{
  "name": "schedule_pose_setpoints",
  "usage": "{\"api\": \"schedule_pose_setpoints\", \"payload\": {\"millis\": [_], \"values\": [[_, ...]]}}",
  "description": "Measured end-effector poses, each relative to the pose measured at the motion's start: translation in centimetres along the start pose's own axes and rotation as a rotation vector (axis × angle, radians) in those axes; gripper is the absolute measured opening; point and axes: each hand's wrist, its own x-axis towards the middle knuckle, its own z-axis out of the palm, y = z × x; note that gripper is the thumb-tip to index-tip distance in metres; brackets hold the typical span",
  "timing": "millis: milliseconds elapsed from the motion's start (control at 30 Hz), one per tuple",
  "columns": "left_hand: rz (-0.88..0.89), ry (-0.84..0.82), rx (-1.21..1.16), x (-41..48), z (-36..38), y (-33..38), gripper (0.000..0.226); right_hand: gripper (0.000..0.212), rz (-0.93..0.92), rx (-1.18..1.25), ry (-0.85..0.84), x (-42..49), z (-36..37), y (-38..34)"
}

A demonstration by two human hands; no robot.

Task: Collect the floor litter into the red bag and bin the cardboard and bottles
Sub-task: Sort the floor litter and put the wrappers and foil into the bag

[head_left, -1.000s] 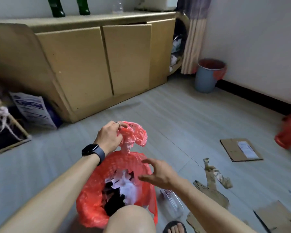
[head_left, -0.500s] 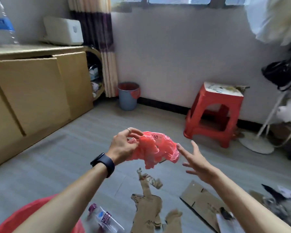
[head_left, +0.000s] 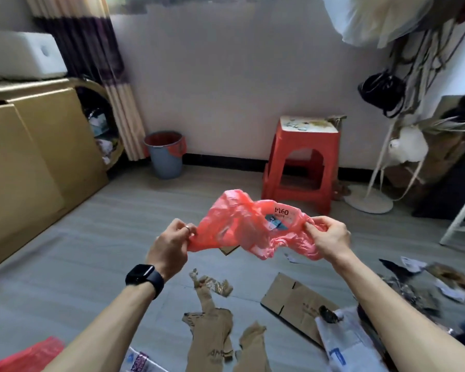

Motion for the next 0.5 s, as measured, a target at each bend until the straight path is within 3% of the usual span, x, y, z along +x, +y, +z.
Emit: {"api": "schedule_pose_setpoints", "payload": {"millis": [133, 200, 267, 333, 500], "values": [[-0.241, -0.255, -0.044, 0.2, 0.0, -0.7, 0.043, 0.007, 0.016, 0.018, 0.106, 0.3, -0.6, 0.5], [-0.336, -0.268, -0.119, 0.3, -1.0, -1.4, 0.030, 0.005, 0.038, 0.075, 0.082, 0.1, -1.3, 0.7], [-0.413, -0.262, -0.202, 0.3, -1.5, -1.5, 0.016, 0.012, 0.042, 0.093, -0.059, -0.6, -1.2, 0.8], [-0.416, -0.287, -0.243, 0.4, -1.4, -0.3, 0.023, 0.028, -0.012, 0.026, -0.220, -1.4, -0.6, 0.5], [-0.217, -0.492, -0.321, 0.9, -0.4, 5.4, 0.071, 0.050, -0.100, -0.033, -0.438, -2.8, 1.0, -1.5]]}}
